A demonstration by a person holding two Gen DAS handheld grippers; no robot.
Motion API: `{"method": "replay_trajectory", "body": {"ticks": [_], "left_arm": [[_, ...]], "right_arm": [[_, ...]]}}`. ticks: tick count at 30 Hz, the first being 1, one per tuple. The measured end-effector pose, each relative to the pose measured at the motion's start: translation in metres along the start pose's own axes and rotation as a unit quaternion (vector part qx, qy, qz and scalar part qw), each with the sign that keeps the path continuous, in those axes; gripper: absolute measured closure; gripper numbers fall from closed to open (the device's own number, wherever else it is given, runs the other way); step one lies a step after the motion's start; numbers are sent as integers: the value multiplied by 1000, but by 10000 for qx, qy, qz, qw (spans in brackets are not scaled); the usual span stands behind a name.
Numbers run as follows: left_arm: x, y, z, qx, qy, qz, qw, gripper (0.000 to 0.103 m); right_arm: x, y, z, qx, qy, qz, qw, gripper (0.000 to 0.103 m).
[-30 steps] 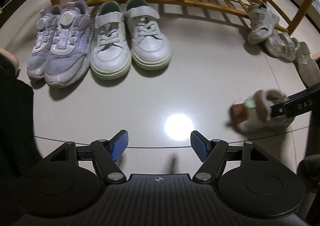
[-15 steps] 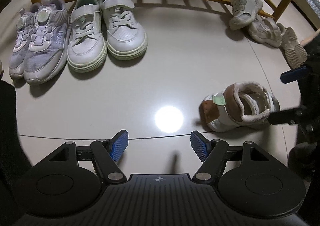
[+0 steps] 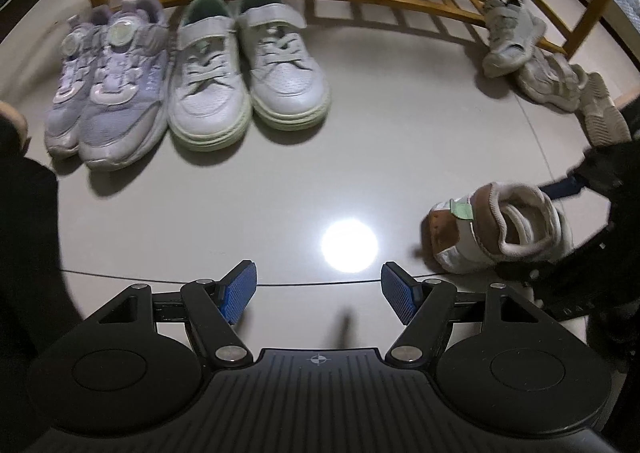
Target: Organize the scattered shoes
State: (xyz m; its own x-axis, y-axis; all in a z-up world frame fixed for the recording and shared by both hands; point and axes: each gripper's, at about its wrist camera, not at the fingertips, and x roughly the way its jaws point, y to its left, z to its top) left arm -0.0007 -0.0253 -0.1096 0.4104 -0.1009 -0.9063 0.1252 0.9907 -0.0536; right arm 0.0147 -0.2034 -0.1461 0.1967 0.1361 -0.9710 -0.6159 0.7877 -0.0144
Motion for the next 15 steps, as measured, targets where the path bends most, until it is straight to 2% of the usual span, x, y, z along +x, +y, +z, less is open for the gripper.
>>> {"method": "replay_trajectory", "body": {"ticks": [3,7,10,15], "left_arm": [[-1,8,1,-120,-5,24,9999,33],[-4,12,1,-153,-30,49,9999,33],[-4,13,1,-151,-33,86,9998,33],[-4,15,-1,-116,-7,123,9999,33]], "right_arm": [[-2,9,4,484,89,165,9987,25],[-4,30,7,624,25,420,9972,26],[-6,50,9,446,-43,593,9972,26],[-6,69,11,-400,-224,521,9976,27]]}}
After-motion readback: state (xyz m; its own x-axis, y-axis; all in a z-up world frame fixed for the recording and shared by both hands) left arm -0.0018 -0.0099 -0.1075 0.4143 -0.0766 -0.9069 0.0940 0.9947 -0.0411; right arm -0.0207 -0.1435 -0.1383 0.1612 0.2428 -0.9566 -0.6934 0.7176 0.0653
